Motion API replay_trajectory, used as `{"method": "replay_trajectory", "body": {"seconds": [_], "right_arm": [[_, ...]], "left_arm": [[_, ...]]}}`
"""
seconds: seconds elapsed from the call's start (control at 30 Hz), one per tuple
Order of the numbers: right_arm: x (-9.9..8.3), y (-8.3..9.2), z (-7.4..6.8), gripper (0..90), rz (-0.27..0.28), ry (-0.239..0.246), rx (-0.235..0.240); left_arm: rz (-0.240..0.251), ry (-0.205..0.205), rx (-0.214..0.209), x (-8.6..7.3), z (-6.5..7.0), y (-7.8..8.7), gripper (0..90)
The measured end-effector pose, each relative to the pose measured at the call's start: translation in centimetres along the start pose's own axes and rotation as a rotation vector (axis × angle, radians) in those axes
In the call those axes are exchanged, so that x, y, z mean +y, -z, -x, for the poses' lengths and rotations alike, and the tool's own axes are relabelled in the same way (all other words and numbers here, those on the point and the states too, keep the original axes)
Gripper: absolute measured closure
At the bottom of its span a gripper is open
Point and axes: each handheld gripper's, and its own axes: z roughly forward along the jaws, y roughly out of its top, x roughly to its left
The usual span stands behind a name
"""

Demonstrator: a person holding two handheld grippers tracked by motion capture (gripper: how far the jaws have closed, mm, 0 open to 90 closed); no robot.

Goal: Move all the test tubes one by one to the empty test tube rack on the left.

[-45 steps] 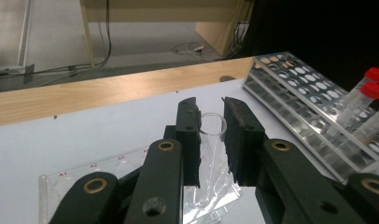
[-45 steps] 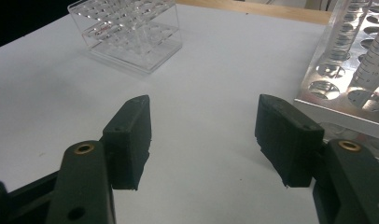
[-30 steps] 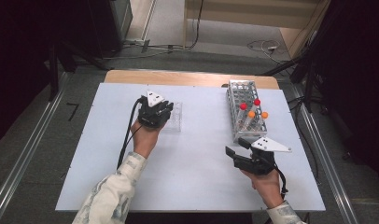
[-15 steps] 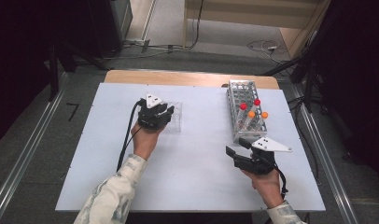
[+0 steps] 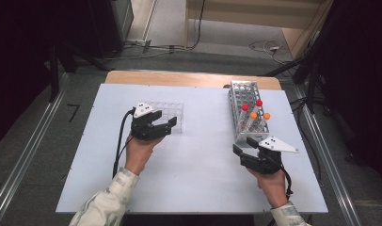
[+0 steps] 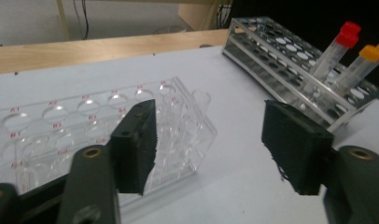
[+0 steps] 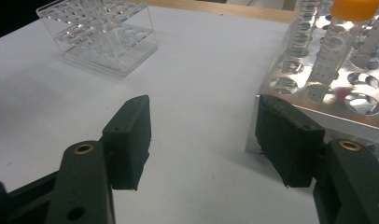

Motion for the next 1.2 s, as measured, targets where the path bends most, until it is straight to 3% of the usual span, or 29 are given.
{"method": "replay_trajectory", "body": {"seconds": [0.2,0.4,0.8,1.03,1.2], "right_arm": [[0.1,0.2,0.5,32.8,0.004,-0.007,-0.024],[0.2,0.5,1.3,32.8,0.019,-0.014,-0.063],[0.6,1.2,3.4,33.4,0.048,-0.043,-0.155],[1.0,0.7,5.6,36.9,0.062,-0.098,-0.229],[1.2,-0.3,6.5,42.2,0.049,-0.079,-0.281]], "left_arm": [[0.003,0.013,0.026,-1.4,-0.5,0.9,23.9],[0.002,0.058,0.002,-1.9,-1.1,1.7,21.7],[0.009,0.050,0.014,-2.3,-1.1,2.4,21.7],[0.018,0.045,0.008,-2.1,-0.9,2.7,21.7],[0.015,0.054,-0.012,-2.2,-0.8,2.6,21.7]]}}
